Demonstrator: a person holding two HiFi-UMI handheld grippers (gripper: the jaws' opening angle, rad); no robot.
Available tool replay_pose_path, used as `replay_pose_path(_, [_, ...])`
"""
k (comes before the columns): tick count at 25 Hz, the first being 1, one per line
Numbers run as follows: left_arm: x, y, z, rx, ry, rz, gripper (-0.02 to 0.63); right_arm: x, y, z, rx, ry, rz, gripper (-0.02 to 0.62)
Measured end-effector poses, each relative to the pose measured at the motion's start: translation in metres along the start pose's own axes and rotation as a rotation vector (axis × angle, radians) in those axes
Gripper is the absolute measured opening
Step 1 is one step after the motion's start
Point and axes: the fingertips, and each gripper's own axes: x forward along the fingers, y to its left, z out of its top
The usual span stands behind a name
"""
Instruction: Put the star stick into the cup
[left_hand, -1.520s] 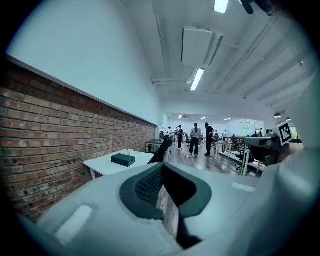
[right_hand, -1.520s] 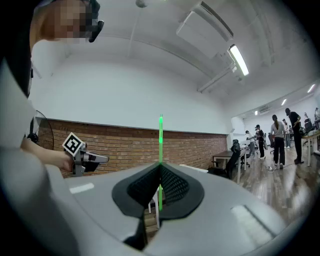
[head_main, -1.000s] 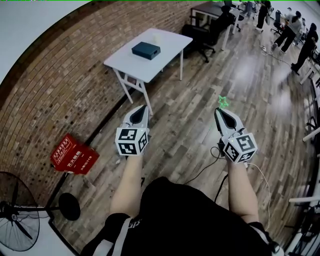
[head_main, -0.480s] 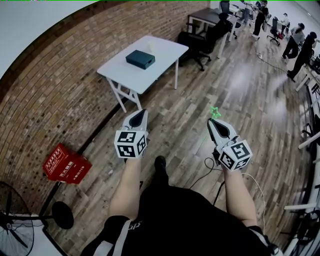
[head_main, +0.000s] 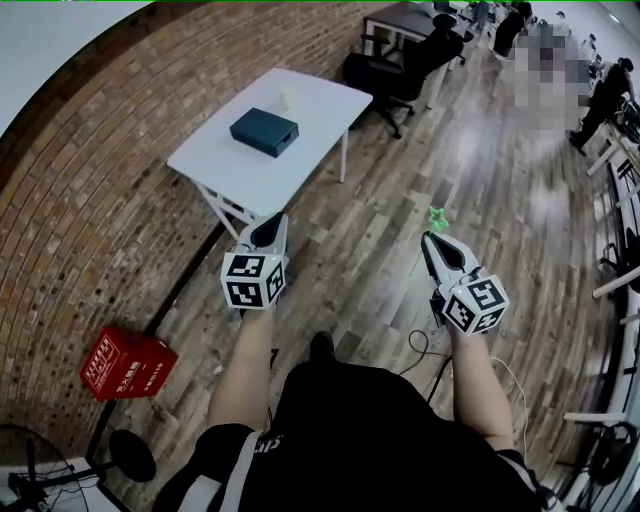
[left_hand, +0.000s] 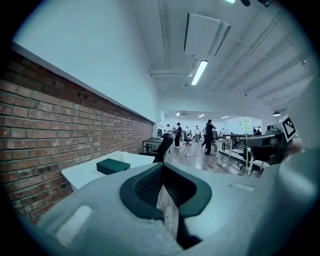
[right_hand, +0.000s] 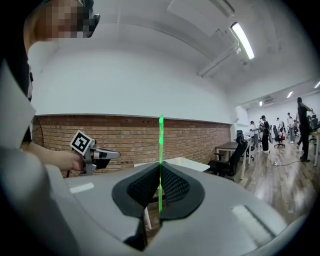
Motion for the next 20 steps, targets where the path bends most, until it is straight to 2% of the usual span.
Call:
replay_pose_path(4, [0.051,0.042,0.020,0.017,0.009,-0.016,0.006,0.074,-0.020,0.012,0.023,-0.003,0.012,0.005])
replay_pose_path(9, [0.093,0.073,0.026,0.031,0.029,-0.041,0.006,0.148,-0.025,0.013,0.045,0.008,0.048,0.005])
replay_pose_path(13, [0.108,0.100,0.024,0.005,0.044,-0.021,0.006,0.185,-0.021,0.005,0.053,0.038,0.101,0.005])
replay_pose_path(20, [0.152,0.128,0.016,-0.012,0.077,0.001,0.006,0.239,-0.055,-0.004,0.096,0.047,0.112,0.005])
